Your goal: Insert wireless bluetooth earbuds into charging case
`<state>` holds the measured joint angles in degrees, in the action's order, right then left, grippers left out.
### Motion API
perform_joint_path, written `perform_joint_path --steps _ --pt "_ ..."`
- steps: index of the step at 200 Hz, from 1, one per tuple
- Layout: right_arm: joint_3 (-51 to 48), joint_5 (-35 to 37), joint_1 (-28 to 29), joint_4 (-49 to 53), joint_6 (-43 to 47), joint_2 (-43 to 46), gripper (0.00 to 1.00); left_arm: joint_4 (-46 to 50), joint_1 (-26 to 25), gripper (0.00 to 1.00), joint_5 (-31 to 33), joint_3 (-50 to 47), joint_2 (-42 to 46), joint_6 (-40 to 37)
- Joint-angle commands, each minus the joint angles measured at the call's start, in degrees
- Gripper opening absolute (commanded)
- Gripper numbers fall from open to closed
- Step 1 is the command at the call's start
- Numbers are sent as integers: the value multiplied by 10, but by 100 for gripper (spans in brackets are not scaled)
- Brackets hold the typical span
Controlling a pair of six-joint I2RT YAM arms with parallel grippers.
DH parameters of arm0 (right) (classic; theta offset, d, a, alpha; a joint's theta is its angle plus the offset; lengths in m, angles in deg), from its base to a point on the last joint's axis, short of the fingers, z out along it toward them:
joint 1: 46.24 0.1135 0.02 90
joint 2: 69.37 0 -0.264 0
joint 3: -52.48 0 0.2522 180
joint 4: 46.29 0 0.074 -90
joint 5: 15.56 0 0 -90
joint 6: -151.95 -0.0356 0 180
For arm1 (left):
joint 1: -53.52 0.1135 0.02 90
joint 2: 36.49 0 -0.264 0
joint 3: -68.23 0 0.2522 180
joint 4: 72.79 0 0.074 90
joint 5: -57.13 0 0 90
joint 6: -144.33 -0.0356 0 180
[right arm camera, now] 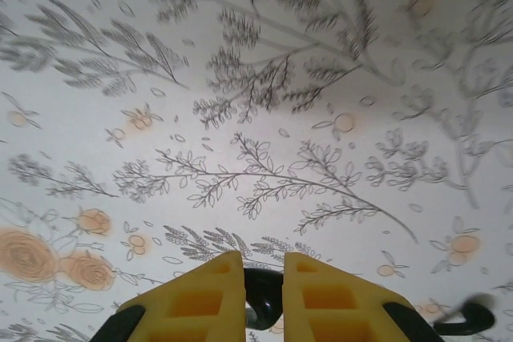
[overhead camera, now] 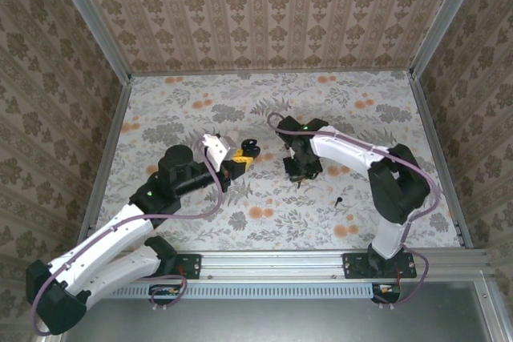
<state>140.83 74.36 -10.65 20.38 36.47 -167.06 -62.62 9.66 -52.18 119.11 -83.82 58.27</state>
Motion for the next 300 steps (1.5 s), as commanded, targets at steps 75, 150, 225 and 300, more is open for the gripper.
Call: perform_joint_path --steps 75,150,225,300 --pt "-32 147 66 -127 66 281 12 -62 -4 0 -42 4 -26 31" --pt "-35 157 154 -255 186 378 11 -96 -4 0 -110 25 -54 46" --pt "-34 109 197 -311 270 364 12 -114 -4 0 -151 47 -57 70" --pt "-26 101 211 -310 291 349 12 -104 -4 0 -171 66 -61 76"
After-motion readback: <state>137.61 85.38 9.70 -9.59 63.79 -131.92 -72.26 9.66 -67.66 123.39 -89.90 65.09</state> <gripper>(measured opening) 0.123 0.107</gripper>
